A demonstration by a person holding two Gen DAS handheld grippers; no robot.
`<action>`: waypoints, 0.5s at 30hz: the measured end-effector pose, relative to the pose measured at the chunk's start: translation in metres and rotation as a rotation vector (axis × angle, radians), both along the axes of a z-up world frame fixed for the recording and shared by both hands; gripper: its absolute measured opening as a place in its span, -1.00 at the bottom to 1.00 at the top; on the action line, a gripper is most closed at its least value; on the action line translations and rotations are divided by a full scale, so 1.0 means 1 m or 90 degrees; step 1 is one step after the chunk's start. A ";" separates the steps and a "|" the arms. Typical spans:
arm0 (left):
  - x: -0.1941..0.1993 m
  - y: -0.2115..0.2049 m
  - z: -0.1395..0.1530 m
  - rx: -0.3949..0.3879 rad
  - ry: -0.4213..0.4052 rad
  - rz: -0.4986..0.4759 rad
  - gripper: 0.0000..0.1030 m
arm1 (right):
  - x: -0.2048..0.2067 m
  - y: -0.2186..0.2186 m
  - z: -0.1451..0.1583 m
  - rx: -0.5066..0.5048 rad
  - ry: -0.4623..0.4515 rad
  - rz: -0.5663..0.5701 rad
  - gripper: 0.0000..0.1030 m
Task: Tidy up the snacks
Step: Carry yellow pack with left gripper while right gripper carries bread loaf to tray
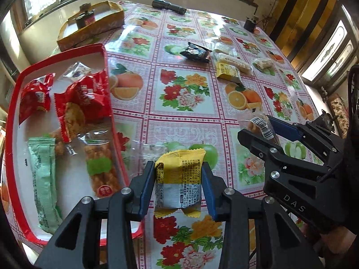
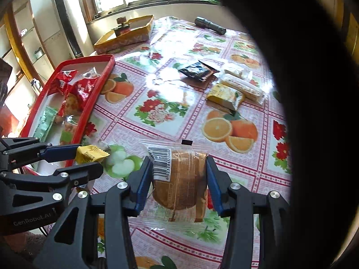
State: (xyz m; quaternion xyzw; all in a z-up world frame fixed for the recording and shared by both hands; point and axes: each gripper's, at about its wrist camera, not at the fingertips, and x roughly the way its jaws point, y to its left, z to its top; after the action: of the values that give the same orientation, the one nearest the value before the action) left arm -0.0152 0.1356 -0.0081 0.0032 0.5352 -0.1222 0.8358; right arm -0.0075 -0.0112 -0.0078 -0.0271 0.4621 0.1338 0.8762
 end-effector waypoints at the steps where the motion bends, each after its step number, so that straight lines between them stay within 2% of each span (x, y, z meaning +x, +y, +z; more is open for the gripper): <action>1: 0.000 0.007 0.001 0.001 -0.002 0.011 -0.22 | 0.002 0.008 0.002 0.002 -0.002 0.011 -0.06; 15: -0.003 0.117 0.018 0.016 -0.027 0.167 -0.22 | 0.012 0.127 0.025 0.027 -0.034 0.188 -0.06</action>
State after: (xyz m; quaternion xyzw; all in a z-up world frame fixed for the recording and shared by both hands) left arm -0.0182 0.2530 0.0102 -0.0536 0.5145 -0.0045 0.8558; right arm 0.0046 0.1159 0.0168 -0.0799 0.4269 0.2699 0.8594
